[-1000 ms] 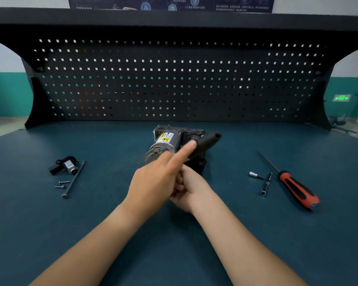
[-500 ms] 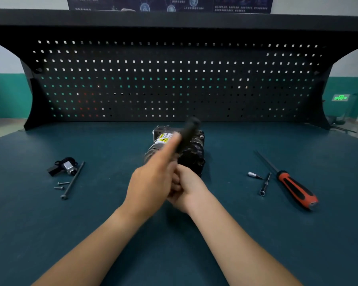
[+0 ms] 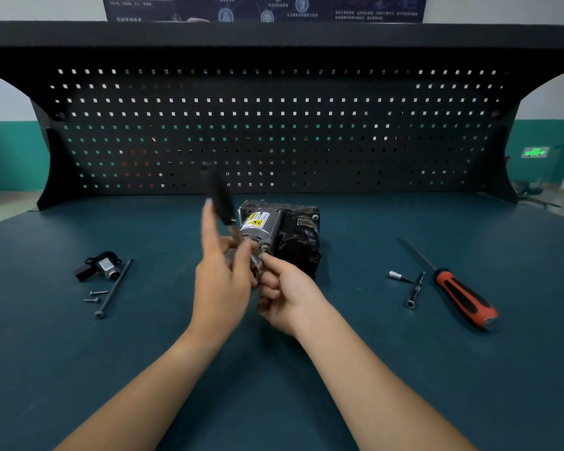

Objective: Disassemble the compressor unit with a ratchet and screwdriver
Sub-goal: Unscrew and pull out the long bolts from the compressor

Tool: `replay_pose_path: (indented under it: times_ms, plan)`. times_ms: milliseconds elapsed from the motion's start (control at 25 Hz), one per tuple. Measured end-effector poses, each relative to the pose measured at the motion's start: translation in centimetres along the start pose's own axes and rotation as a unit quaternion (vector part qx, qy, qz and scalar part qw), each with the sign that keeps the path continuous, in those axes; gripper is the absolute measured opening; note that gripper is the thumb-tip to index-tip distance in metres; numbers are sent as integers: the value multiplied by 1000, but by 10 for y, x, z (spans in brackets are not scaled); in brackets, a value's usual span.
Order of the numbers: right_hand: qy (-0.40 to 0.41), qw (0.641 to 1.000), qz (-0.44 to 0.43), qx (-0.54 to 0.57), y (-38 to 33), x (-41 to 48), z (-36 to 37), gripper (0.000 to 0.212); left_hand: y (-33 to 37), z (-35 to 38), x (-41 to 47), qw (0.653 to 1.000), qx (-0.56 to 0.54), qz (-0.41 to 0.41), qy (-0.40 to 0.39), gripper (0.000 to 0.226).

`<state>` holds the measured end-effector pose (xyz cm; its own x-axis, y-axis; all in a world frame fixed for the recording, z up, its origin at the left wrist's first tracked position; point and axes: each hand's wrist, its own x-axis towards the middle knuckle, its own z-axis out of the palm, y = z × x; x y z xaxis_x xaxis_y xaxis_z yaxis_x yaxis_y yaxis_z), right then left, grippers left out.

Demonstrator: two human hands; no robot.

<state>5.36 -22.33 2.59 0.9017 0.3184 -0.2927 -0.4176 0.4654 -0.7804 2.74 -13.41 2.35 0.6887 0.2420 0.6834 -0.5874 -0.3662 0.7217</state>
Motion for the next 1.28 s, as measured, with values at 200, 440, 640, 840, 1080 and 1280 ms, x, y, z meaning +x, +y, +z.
replay_pose_path:
  times_ms: [200, 440, 640, 840, 1080, 1280]
  plan:
    - [50, 999, -3, 8, 2, 2, -1, 38, 3, 5, -6, 944, 248, 201, -86, 57]
    - [-17, 1000, -8, 18, 2, -4, 3, 36, -4, -5, 14, 973, -158, -157, 56, 64]
    - [-9, 1000, -14, 10, 2, -3, 0, 37, 6, -5, 4, 999, -1, -30, -22, 77]
    - [-1, 1000, -6, 28, 3, -2, -1, 52, 13, 1, -2, 956, 254, 92, -111, 88]
    - [-25, 999, -12, 20, 4, -6, 3, 34, -4, -8, 17, 973, -131, -180, 52, 59]
    - [-18, 1000, -16, 7, 4, -5, -1, 42, 6, -6, 2, 996, 81, 29, -38, 78]
